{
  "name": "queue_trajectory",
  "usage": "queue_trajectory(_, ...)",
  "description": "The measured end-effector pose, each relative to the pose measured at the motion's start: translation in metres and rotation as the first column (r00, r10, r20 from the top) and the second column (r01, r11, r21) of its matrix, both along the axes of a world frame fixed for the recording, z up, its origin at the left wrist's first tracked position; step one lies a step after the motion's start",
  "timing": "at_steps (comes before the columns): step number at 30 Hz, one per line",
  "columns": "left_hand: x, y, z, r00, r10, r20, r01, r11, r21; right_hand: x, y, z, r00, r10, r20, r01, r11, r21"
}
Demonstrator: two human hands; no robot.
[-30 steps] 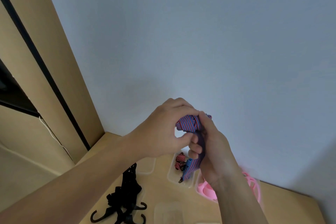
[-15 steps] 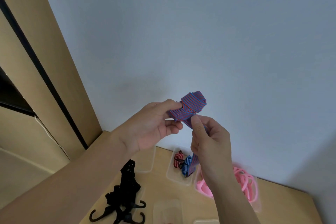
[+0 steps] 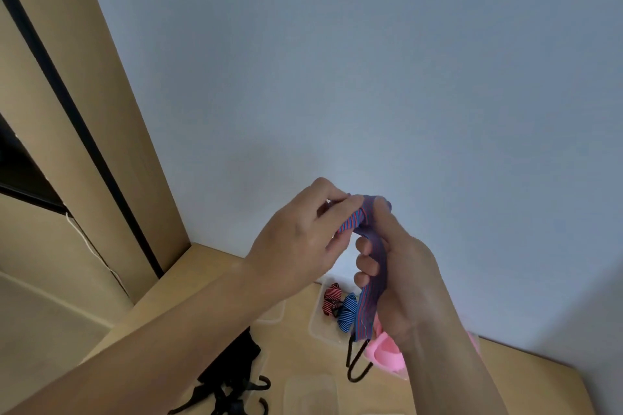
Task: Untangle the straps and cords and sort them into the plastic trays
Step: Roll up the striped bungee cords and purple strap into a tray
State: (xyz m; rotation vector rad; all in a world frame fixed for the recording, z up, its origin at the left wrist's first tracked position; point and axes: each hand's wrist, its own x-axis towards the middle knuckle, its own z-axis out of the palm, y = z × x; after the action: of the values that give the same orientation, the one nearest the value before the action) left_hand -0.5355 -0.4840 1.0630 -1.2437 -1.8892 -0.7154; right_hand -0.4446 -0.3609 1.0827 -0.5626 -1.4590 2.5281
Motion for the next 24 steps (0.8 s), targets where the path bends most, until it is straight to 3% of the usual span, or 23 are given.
queue_trajectory(2, -0.001, -0.004, -0.002, 0.999, -0.051, 0.016, 0.052, 0.997, -0.058, -0.002, -0.001, -0.003, 0.999, -0.04, 0.005, 0.04, 0.999, 0.014)
queue_trajectory(4, 0.001, -0.007, -0.001, 0.958, -0.147, 0.247, 0.165, 0.985, -0.055, -0.005, 0.0, -0.006, 0.996, -0.085, -0.001, 0.085, 0.996, 0.03)
queue_trajectory(5, 0.004, -0.006, 0.002, 0.883, -0.198, 0.426, 0.214, 0.977, 0.01, -0.007, 0.0, -0.007, 0.995, -0.103, -0.012, 0.103, 0.994, 0.042)
queue_trajectory(7, 0.004, -0.002, 0.009, 0.605, -0.276, 0.747, 0.175, 0.961, 0.213, -0.01, 0.0, -0.01, 0.991, -0.12, -0.055, 0.125, 0.988, 0.093)
queue_trajectory(9, 0.002, 0.002, 0.016, 0.29, -0.307, 0.906, 0.089, 0.952, 0.294, -0.013, -0.002, -0.013, 0.988, -0.12, -0.101, 0.137, 0.975, 0.175)
queue_trajectory(10, 0.001, 0.002, 0.017, 0.192, -0.315, 0.929, 0.086, 0.949, 0.304, -0.015, -0.003, -0.015, 0.987, -0.117, -0.114, 0.139, 0.967, 0.215)
queue_trajectory(11, 0.0, 0.002, 0.019, 0.161, -0.317, 0.935, 0.091, 0.948, 0.306, -0.016, -0.003, -0.018, 0.987, -0.107, -0.121, 0.134, 0.961, 0.243)
queue_trajectory(13, -0.003, 0.005, 0.018, 0.249, -0.286, 0.925, 0.061, 0.958, 0.279, -0.019, -0.002, -0.021, 0.99, -0.067, -0.124, 0.098, 0.96, 0.261)
queue_trajectory(15, -0.005, 0.009, 0.012, 0.494, -0.159, 0.855, -0.001, 0.983, 0.183, -0.02, -0.002, -0.021, 0.995, -0.046, -0.092, 0.067, 0.966, 0.251)
queue_trajectory(18, -0.003, 0.012, -0.002, 0.824, -0.043, 0.565, 0.002, 0.997, 0.073, -0.02, -0.006, -0.02, 0.999, -0.033, -0.024, 0.037, 0.975, 0.217)
queue_trajectory(20, 0.0, 0.012, -0.007, 0.929, -0.016, 0.37, 0.015, 1.0, 0.004, -0.02, -0.008, -0.018, 1.0, -0.024, 0.006, 0.022, 0.984, 0.178)
queue_trajectory(22, 0.0, 0.01, -0.01, 0.97, -0.018, 0.243, 0.032, 0.998, -0.052, -0.018, -0.008, -0.018, 0.999, -0.02, 0.031, 0.016, 0.993, 0.117)
queue_trajectory(24, -0.005, 0.004, -0.009, 0.952, -0.073, 0.296, 0.108, 0.989, -0.103, -0.017, -0.006, -0.021, 0.999, -0.017, 0.036, 0.013, 0.995, 0.094)
